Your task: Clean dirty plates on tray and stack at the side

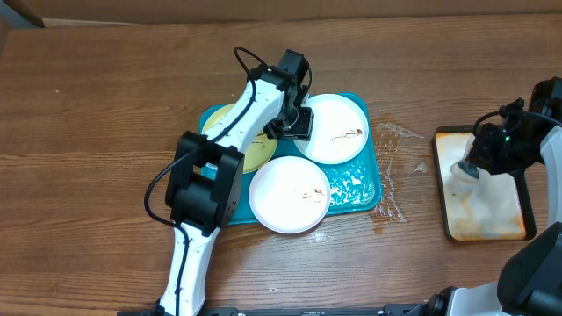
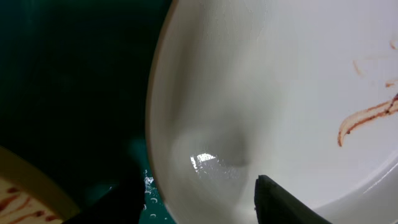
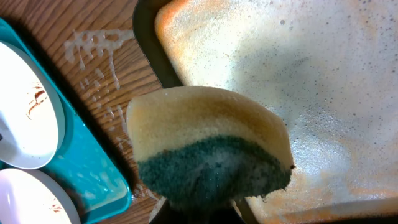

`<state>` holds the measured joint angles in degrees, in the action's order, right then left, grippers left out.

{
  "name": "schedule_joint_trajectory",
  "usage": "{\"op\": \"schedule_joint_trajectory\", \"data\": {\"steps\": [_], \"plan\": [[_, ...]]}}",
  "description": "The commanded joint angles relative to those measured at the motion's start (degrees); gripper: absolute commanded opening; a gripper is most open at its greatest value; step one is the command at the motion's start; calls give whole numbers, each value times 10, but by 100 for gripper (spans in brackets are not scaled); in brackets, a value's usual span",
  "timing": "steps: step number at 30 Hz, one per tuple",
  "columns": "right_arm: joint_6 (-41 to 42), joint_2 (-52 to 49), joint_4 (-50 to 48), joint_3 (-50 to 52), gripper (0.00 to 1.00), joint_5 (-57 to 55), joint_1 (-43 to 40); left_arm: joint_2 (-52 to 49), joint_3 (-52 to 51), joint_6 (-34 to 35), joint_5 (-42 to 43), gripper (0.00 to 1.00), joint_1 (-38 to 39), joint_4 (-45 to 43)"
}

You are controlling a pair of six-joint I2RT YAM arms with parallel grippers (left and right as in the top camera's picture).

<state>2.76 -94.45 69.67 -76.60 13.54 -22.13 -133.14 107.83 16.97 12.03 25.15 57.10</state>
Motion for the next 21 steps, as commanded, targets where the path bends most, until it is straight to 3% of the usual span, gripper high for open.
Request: {"op": "schedule_joint_trajectory", "data": {"steps": [1,3,5,6,10,21], "plan": [[-2,19,-1,-13,4,7,0,-3,10,13,20,49,0,-9],[-2,19,0,-13,4,7,0,-3,10,13,26,36,0,-13],[-2,19,0,-13,4,7,0,-3,10,15,26,11,-1,-15],[-2,19,0,-13,4,7,0,-3,10,15,26,4,-1,-16],[-60,19,-5,-13,4,81,5,-3,10,15,25,4,-1,-19],[-74,19,-34,-13,4,121,124,-3,10,19,13,4,-1,-30]]}}
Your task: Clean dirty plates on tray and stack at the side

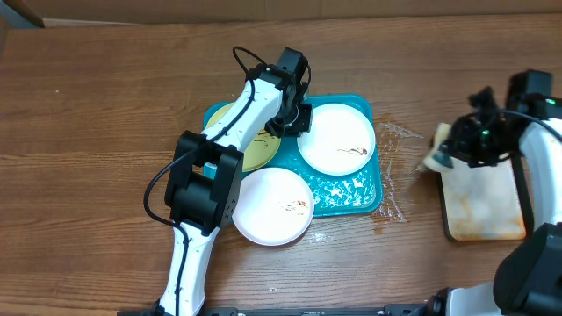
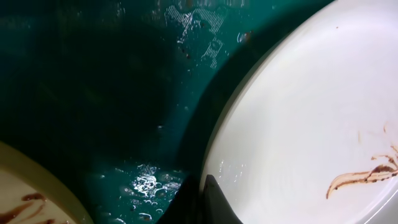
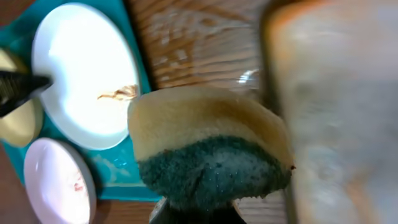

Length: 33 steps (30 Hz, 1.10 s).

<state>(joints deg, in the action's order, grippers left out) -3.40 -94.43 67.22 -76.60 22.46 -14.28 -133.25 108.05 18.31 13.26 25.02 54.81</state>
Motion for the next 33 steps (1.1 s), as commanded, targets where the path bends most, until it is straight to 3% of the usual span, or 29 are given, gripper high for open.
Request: {"op": "schedule_joint_trajectory", "data": {"steps": [1,14,21,33], "plan": [[-8,19,-15,-13,4,32,62,-2,8,6,1,4,1,-7],[141,-34,-219,-3,4,31,267,-2,8,10,2,4,7,11],[243,-113,-292,-3,4,-1,319,-2,8,10,3,4,7,11],[397,-124,-326,4,4,-127,366,-2,8,17,-2,4,5,5]]}}
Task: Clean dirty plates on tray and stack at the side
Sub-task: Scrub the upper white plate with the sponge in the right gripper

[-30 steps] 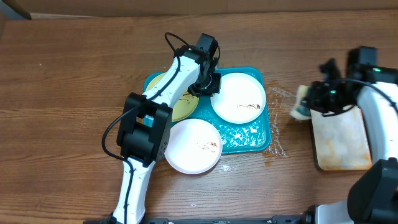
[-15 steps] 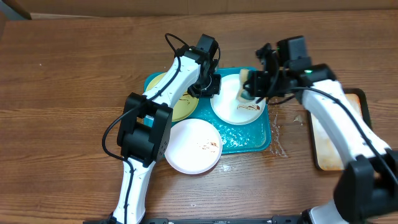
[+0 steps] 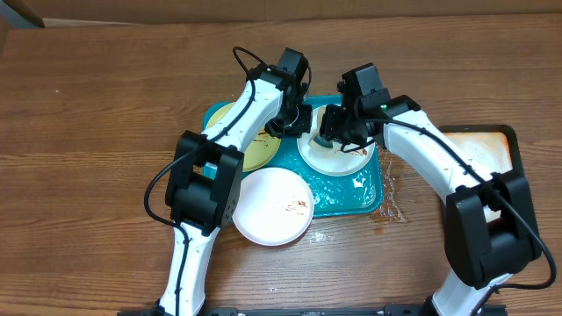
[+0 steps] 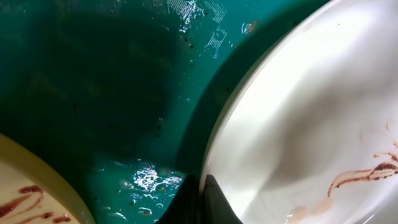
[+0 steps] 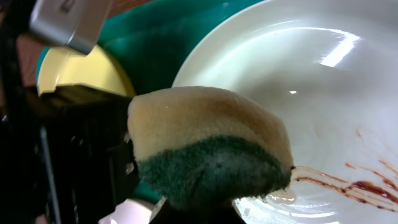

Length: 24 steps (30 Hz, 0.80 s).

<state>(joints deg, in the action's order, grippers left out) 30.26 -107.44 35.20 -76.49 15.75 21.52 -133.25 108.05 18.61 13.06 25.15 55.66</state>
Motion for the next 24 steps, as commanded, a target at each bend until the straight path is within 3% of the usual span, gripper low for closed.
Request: {"op": "schedule_joint_trajectory", "data": {"steps": [1,15,24], "plan": [[61,6,-10,7,4,-65,10,-2,8,14,0,4,4,-3],[44,-83,-89,48,4,-7,20,-2,8,14,0,4,4,0],[-5,-84,5,47,4,-98,0,-2,8,22,-28,4,4,13]]}}
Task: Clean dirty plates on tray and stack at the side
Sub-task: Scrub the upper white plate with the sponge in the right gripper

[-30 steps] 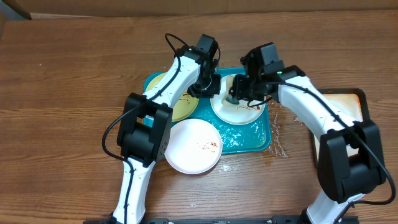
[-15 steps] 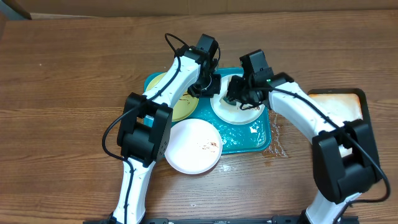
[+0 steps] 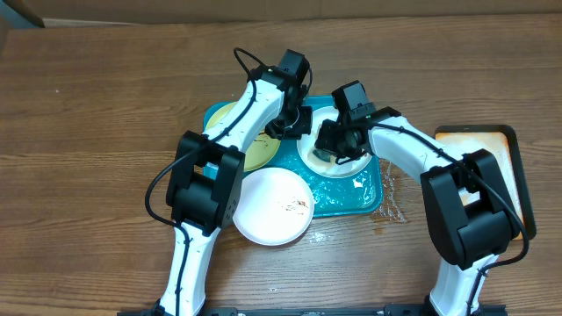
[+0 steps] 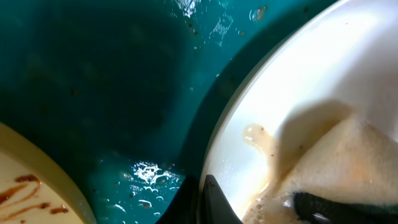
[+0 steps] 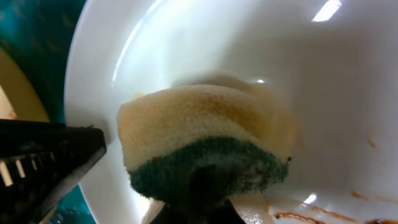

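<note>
On the teal tray (image 3: pixel 356 191) lies a white plate (image 3: pixel 358 160) streaked with brown sauce (image 5: pixel 323 218). My left gripper (image 3: pixel 296 123) is shut on that plate's left rim, its fingers (image 4: pixel 208 199) pinching the edge. A yellow-and-green sponge (image 5: pixel 199 137) presses on the plate's left part, held by my right gripper (image 3: pixel 332 140), which is shut on it. In the left wrist view the sponge (image 4: pixel 336 168) leaves brownish foam. A yellow plate (image 3: pixel 250 140) with sauce lies at the tray's left. Another white plate (image 3: pixel 272 206) overhangs the tray's front-left corner.
A black tray (image 3: pixel 479 130) with foamy water stands at the right, partly hidden by my right arm. Water is splashed on the wood (image 3: pixel 391 206) beside the teal tray.
The sponge was held just above the white plate; now it rests on the plate's left part, close to my left fingers. Foam covers the sauce there. My left gripper has not moved.
First my right gripper held the sponge over the foamy tray, and my left gripper stood open round the white plate's rim. Then the left was shut on the rim and the front white plate lay further front-left. The sponge reached the plate and now rubs it.
</note>
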`<state>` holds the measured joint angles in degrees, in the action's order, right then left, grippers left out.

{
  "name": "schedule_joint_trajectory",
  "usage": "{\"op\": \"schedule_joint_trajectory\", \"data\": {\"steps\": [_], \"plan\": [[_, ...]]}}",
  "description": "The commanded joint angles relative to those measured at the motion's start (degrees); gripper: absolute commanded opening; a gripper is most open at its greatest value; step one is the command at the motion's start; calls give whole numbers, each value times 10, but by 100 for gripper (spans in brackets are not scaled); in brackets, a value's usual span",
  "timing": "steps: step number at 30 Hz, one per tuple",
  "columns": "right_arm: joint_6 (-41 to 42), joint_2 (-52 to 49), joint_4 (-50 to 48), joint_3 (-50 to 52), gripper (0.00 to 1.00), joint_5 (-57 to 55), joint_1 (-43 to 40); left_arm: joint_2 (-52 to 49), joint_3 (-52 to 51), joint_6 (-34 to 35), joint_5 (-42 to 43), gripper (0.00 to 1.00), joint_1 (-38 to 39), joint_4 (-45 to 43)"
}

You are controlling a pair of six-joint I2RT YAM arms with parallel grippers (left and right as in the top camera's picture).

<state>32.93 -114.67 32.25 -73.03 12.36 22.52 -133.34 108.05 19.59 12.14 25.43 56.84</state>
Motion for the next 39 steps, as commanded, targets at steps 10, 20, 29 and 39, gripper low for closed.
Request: {"op": "schedule_joint_trajectory", "data": {"steps": [10,20,29,39], "plan": [[-79,-11,134,-8,4,-239,-42,-1,8,12,-21,4,0,2],[-44,-11,143,-44,4,-318,-42,-1,8,11,-22,4,0,16],[-7,-11,84,-114,4,-146,-15,-1,8,10,-22,4,0,19],[42,-12,87,-105,4,-14,-7,-1,8,10,-22,4,0,20]]}}
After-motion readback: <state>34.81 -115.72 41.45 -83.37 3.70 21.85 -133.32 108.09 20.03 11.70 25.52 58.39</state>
